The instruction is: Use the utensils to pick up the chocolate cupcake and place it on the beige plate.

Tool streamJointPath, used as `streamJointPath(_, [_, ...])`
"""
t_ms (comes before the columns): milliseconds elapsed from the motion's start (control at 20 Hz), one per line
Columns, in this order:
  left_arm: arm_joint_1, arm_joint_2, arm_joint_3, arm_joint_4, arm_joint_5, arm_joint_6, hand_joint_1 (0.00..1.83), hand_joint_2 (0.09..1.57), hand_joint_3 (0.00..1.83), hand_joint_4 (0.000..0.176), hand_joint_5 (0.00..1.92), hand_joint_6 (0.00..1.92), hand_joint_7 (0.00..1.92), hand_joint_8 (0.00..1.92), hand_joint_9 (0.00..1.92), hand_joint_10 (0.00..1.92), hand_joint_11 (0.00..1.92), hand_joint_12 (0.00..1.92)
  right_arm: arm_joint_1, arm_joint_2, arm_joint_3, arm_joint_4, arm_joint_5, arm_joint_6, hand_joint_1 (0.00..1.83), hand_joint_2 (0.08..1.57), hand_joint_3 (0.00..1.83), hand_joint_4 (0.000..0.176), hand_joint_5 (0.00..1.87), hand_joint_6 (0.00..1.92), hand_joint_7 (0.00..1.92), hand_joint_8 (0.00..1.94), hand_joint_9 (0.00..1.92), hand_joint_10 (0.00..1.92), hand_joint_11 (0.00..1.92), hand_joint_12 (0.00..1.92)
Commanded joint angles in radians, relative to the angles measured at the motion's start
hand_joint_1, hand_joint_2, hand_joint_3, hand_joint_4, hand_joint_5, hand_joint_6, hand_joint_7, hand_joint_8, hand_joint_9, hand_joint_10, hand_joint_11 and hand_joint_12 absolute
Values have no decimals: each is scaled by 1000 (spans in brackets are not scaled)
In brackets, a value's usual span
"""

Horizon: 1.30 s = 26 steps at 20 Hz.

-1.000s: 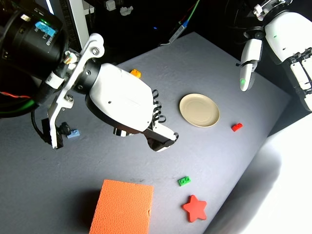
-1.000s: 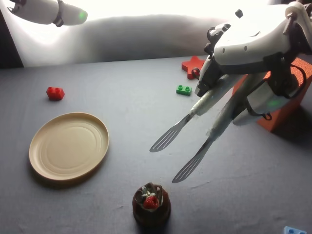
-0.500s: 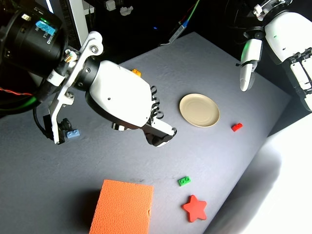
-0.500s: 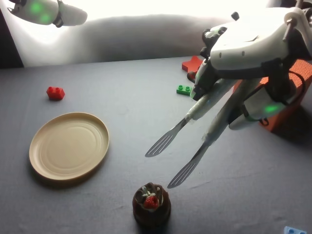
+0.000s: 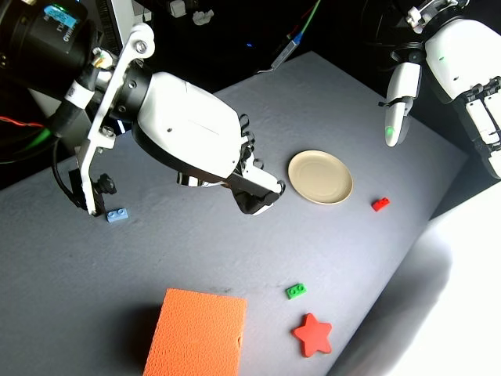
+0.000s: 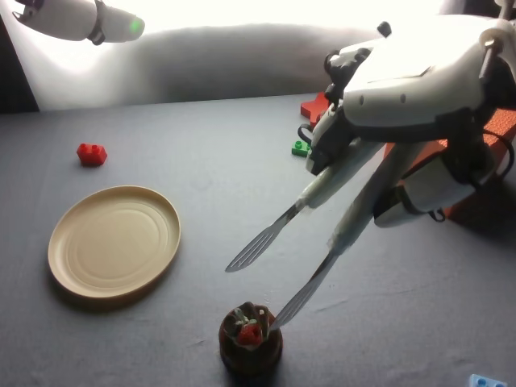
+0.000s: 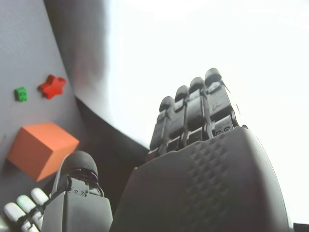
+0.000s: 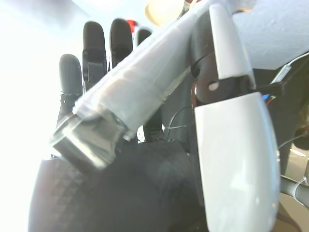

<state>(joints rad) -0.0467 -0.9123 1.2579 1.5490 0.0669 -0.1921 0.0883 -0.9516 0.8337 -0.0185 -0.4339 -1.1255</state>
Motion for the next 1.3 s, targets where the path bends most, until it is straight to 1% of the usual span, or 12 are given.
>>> streamJointPath(0, [-11, 11, 1, 13, 9, 0, 0, 1122, 2, 0, 11, 1, 0, 0, 0, 0, 0, 0, 18, 7, -6, -2, 98, -3, 1022, 1140, 2, 0, 811, 63, 812, 0, 720, 2, 0, 1480])
streamJointPath(250, [-12, 10, 2, 13, 8, 0, 0, 1121, 1, 0, 18, 2, 0, 0, 0, 0, 0, 0, 3, 6, -24, -2, 110, -1, 1017, 1146, 6, 0, 845, 42, 794, 2, 709, 2, 0, 1516])
streamJointPath(300, [-12, 10, 3, 13, 6, 0, 0, 1124, 2, 0, 21, 3, 0, 0, 0, 0, 0, 0, -2, 6, -28, -2, 114, -1, 1042, 1175, 5, 0, 842, 956, 805, 7, 721, 4, 0, 1574])
streamJointPath(350, [-12, 10, 3, 13, 5, 0, 0, 1116, 0, 0, 20, 2, 0, 0, 0, 0, 0, 0, -7, 4, -32, -2, 116, 0, 1037, 1194, 7, 0, 812, 1190, 809, 6, 719, 3, 0, 1597])
streamJointPath(400, [-12, 9, 3, 13, 5, 0, 0, 1112, 0, 0, 21, 3, 0, 0, 0, 0, 0, 0, -13, 0, -33, -2, 118, 0, 1038, 1201, 4, 0, 803, 1242, 811, 6, 721, 3, 0, 1629])
streamJointPath(450, [-13, 9, 3, 13, 5, 0, 0, 1106, 0, 0, 24, 4, 0, 0, 0, 0, 0, 0, -19, -4, -33, -2, 121, 1, 1034, 1131, 0, 0, 718, 639, 812, 3, 726, 4, 0, 1620])
streamJointPath(500, [-13, 9, 3, 13, 5, 0, 0, 1107, 0, 0, 25, 4, 0, 0, 0, 0, 0, 0, -23, -7, -33, -2, 127, 1, 1025, 1122, 0, 0, 769, 327, 795, 6, 711, 9, 0, 1614])
streamJointPath(550, [-13, 9, 4, 13, 4, 0, 0, 1107, 0, 0, 22, 2, 0, 0, 0, 0, 0, 0, -28, -9, -33, -3, 141, 0, 1010, 1140, 0, 0, 800, 177, 763, 1, 682, 4, 0, 1601])
streamJointPath(600, [-13, 9, 4, 13, 3, 0, 0, 1106, 0, 0, 31, 6, 0, 0, 0, 0, 0, 0, -31, -12, -33, -3, 152, 0, 1057, 1162, 2, 0, 857, 947, 795, 4, 721, 15, 0, 1652])
streamJointPath(700, [-13, 9, 5, 13, 3, 0, 0, 1111, 0, 0, 40, 8, 0, 0, 0, 0, 0, 0, -40, -20, -32, -5, 155, -4, 1063, 1185, 3, 0, 831, 1199, 782, 0, 715, 9, 8, 1694])
streamJointPath(1200, [-13, 9, 4, 13, 2, 0, 0, 1119, 2, 0, 48, 1, 0, 0, 0, 0, 0, 0, -87, -54, -1, -25, 179, -1, 1064, 1192, 3, 0, 819, 1225, 803, 3, 715, 4, 5, 1654])
streamJointPath(1250, [-13, 9, 4, 13, 2, 0, 0, 1112, 0, 0, 39, 0, 0, 0, 0, 0, 0, 0, -91, -58, 3, -25, 180, -1, 1012, 1144, 0, 0, 692, 663, 786, 8, 696, 6, 0, 1616])
